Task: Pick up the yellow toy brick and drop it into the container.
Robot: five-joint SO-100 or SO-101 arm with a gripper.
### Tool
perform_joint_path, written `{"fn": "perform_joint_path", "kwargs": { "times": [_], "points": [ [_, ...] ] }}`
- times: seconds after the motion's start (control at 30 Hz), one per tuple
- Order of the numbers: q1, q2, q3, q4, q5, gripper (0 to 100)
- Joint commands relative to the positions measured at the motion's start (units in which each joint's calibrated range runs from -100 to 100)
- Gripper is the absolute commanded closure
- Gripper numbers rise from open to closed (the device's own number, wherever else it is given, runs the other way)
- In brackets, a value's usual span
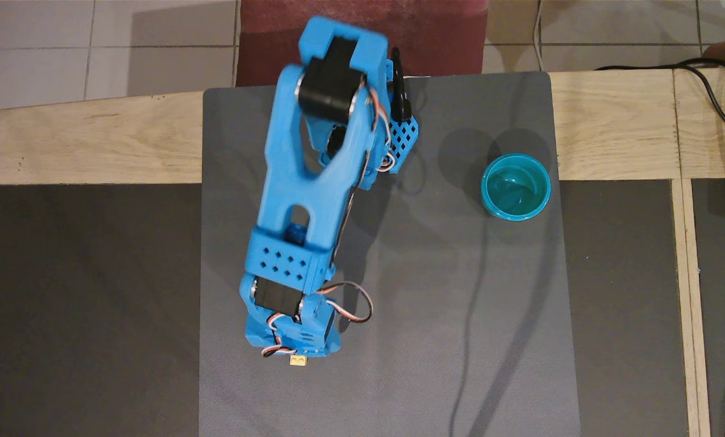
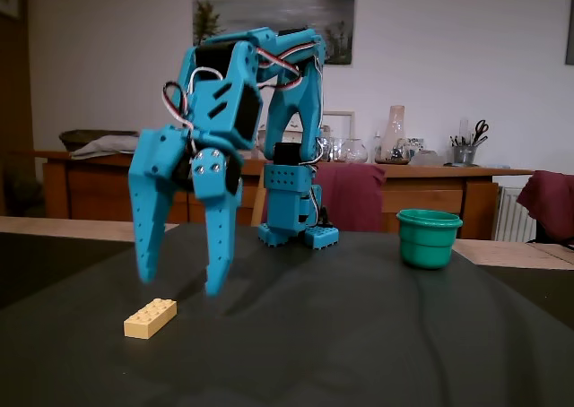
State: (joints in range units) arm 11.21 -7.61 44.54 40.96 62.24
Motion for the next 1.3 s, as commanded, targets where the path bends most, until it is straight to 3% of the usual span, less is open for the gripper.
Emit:
{"fn": "perform_joint_path", "kwargs": {
  "times": [0.0,0.33,1.27],
  "points": [
    [1.21,1.37,-0.41,-4.04,0.28,78],
    [4.38,2.63,-0.77,-6.89,2.58,78],
    [4.15,5.16,-0.05,-6.26,2.05,79]
  ]
}}
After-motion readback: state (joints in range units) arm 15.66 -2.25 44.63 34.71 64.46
